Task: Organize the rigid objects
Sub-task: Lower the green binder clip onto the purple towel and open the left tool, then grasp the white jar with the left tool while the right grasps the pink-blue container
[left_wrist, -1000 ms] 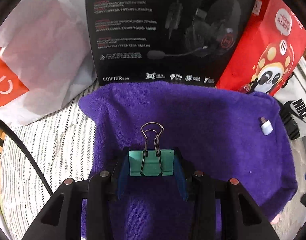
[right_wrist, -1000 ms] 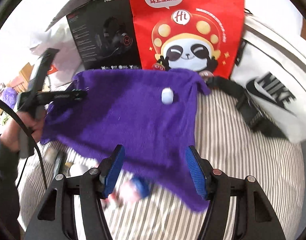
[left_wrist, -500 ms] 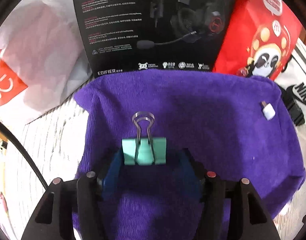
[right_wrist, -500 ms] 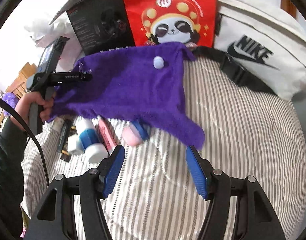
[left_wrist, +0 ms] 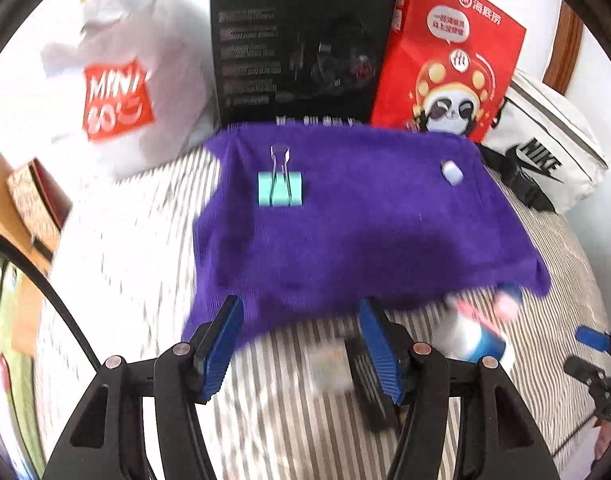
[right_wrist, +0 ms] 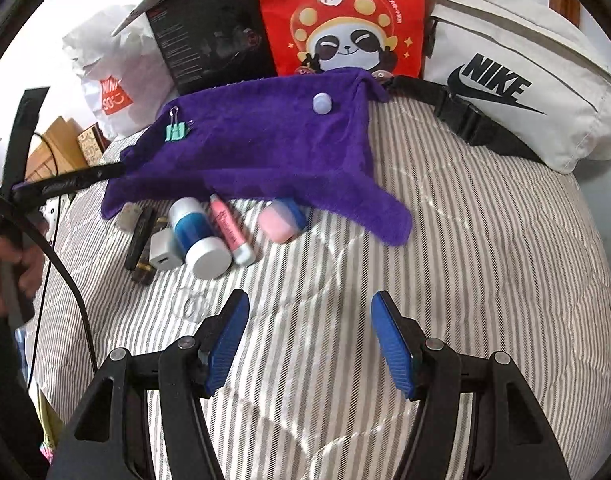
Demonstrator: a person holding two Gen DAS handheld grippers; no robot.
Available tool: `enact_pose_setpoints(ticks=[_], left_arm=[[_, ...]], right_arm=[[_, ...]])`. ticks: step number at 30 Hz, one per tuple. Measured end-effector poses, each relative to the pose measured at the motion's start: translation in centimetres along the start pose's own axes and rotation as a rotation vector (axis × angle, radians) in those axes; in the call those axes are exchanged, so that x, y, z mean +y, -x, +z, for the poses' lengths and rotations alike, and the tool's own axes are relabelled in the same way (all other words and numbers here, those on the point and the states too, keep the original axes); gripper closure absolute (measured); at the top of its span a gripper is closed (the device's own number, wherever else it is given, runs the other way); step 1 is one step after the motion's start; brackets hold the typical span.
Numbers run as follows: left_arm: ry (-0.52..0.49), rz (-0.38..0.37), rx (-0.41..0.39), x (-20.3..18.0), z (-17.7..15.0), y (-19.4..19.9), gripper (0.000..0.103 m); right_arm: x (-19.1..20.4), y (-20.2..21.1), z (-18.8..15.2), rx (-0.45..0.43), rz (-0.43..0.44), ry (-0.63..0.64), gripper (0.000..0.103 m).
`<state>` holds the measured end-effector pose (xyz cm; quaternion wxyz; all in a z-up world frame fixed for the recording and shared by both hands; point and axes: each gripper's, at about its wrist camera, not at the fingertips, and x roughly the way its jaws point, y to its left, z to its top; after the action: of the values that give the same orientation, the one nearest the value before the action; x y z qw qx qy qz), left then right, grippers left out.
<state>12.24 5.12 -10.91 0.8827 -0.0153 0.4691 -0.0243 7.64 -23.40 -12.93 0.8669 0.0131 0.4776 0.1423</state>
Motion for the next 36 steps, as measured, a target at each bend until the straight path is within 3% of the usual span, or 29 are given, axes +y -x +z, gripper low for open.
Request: enact_pose_setpoints(ticks=[9, 17, 22, 29, 30, 36], left_arm=[[0.025, -0.042, 0.066, 0.5, -2.9, -2.2, 0.046], [0.021, 0.018, 0.071, 1.7, -3.3, -2.9, 0.047], [-0.023, 0.04, 0.066, 1.2, -2.9, -3.7, 0.056], [-0.062, 0.042, 0.053, 0.3, -2.4, -4.4, 0.06], [-0.058, 0.04, 0.05, 0.3, -2.3, -4.5, 0.066], [-0.067, 0.048, 0.029, 0.0, -2.3, -4.5, 0.066]], right_arm=[[0.7, 1.6, -2.5, -0.009, 0.005, -0.007, 0.04], [-0.6, 1.9, -4.2, 0.007, -0.002, -0.051, 0.04], [-1.0, 1.3, -4.2, 0.024, -0.014, -0.048, 0.04], [-0.9, -0.2, -4.0, 0.059, -0.016, -0.042, 0.04], [-0.8, -0.6, -3.9, 0.068, -0.016, -0.038, 0.04], [0.3, -1.6, -2.7, 0.056, -0.013, -0.002, 0.04]])
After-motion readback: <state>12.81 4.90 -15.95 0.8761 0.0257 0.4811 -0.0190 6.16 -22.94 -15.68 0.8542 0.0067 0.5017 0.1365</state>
